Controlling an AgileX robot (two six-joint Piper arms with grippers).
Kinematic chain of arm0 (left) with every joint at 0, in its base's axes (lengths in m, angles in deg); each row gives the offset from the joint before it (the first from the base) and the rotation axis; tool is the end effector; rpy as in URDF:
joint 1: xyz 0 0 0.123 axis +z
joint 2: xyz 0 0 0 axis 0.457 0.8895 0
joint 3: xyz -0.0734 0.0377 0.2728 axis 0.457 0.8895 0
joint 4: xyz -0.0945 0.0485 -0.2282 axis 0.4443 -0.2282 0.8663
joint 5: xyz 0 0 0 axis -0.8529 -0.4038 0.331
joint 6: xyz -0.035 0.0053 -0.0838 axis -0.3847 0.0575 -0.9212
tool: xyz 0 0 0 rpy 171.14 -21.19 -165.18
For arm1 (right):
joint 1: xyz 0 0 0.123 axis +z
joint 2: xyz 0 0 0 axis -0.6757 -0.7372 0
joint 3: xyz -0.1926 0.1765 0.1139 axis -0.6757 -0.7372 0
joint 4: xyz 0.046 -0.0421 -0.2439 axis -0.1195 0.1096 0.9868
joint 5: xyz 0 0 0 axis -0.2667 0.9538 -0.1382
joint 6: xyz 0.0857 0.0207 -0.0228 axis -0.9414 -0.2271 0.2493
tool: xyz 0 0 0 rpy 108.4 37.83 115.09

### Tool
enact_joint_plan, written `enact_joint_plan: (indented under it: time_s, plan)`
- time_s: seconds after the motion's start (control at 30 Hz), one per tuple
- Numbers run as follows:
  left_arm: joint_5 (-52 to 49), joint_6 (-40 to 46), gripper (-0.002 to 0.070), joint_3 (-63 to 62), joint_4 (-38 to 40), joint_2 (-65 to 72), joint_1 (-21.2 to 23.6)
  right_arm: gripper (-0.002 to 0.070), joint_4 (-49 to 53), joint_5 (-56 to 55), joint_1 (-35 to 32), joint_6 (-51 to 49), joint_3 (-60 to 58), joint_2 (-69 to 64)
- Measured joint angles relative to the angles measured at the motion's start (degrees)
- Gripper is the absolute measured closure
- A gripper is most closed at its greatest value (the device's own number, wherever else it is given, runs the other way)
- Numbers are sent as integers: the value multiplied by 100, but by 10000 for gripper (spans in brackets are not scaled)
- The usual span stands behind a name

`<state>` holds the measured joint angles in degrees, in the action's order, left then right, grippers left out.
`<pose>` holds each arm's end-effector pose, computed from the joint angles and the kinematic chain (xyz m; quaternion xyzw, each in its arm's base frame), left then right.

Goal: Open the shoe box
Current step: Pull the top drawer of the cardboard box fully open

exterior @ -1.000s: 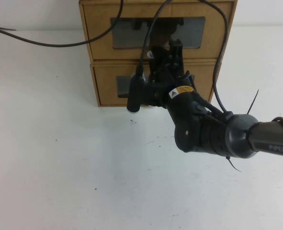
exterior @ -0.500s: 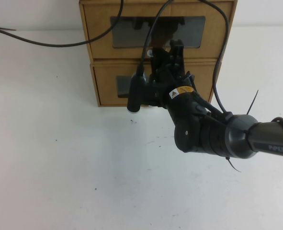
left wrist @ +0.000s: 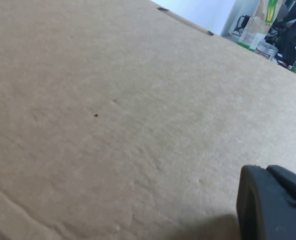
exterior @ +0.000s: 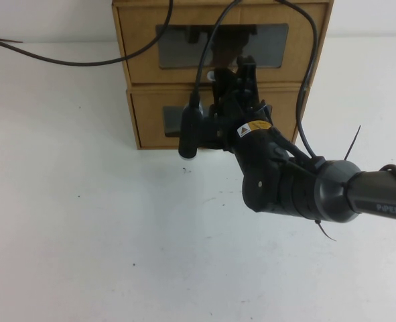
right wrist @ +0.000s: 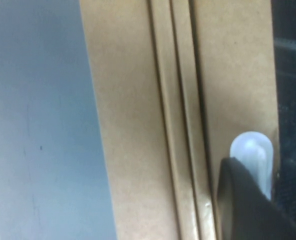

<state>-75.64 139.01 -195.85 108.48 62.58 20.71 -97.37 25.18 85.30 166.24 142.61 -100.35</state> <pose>0.4765 -0.1305 0.3785 0.3780 0.6930 -0.3703 0.4896 0.3583 0.2764 0.2206 -0.5184 0.4824 -0.3615 0.6065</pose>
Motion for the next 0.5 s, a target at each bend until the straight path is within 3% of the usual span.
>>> enact_joint_plan:
  time_s: [0.13, 0.3, 0.5]
  plan:
    - [0, 0, 679, 0, 0, 1, 0, 552, -214, 10, 78, 64, 0, 35]
    - [21, 0, 679, 0, 0, 1, 0, 670, -621, -60, 214, 259, 5, 38]
    - [21, 0, 679, 0, 0, 11, 0, 678, -890, -236, 317, 430, 13, 48]
